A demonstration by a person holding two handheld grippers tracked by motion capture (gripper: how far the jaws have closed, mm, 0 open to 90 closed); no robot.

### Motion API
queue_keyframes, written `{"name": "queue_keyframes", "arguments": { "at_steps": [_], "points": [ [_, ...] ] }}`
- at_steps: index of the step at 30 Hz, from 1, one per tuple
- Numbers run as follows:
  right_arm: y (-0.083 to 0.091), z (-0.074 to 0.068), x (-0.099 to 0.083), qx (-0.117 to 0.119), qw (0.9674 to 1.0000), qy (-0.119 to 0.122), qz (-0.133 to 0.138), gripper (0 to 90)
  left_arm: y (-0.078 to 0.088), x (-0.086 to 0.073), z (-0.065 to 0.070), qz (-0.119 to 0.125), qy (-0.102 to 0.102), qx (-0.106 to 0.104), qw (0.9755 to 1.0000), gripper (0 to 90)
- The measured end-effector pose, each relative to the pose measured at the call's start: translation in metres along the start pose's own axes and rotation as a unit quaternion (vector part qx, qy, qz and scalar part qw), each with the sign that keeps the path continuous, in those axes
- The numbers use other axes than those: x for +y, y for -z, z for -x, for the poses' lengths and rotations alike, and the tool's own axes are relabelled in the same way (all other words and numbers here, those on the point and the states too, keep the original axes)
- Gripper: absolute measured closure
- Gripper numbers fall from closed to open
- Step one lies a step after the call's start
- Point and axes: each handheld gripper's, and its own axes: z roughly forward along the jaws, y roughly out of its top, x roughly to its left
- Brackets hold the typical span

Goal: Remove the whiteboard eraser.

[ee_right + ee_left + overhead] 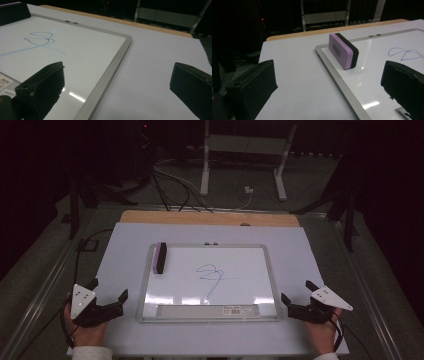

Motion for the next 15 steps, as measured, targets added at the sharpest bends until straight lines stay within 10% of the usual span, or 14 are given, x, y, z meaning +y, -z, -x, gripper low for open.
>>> {"name": "queue_keyframes", "arguments": {
  "at_steps": [15],
  "points": [
    [0.0058,0.0015,-0.0005,-0.002,0.9998,-0.009,0.017,0.0,-0.0003,0.0085,-0.0015,-0.007,0.023,-0.005,0.9997,0.9]
  ]
}}
